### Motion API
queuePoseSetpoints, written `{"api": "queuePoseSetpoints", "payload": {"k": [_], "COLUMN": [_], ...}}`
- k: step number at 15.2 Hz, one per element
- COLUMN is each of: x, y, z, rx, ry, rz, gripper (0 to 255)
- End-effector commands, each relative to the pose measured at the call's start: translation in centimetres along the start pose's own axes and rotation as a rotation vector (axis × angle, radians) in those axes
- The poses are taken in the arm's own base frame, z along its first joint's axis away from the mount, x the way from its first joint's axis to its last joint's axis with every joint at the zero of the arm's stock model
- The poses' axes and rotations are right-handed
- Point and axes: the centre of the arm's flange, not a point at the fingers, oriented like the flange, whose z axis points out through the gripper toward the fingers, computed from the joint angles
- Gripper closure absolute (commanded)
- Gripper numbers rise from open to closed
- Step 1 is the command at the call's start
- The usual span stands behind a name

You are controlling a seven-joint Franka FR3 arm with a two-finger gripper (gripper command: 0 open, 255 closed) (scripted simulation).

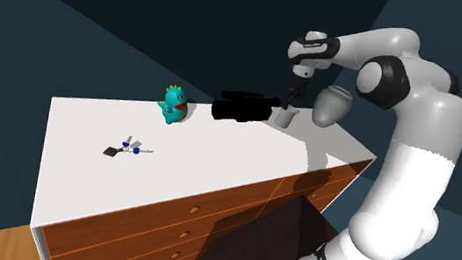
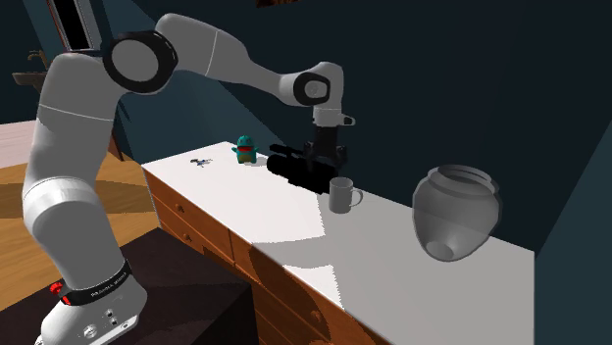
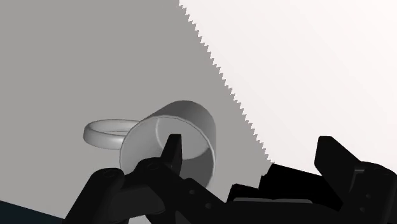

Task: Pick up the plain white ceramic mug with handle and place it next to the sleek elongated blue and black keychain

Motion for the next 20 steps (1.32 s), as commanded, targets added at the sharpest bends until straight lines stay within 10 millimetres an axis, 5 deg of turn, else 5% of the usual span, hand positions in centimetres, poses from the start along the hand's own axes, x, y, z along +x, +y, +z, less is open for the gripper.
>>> {"api": "queuePoseSetpoints", "payload": {"k": [1,10,18,19,20], "x": [1.9,2.7,2.7,2.7,2.7], "y": [1.6,2.3,2.3,2.3,2.3], "z": [1.2,5.6,5.6,5.6,5.6], "rx": [0.001,0.001,0.001,0.001,0.001], "ry": [-0.002,-0.003,-0.003,-0.003,-0.003], "rz": [-0.006,-0.008,-0.008,-0.008,-0.008], "gripper": [0,0,0,255,255]}}
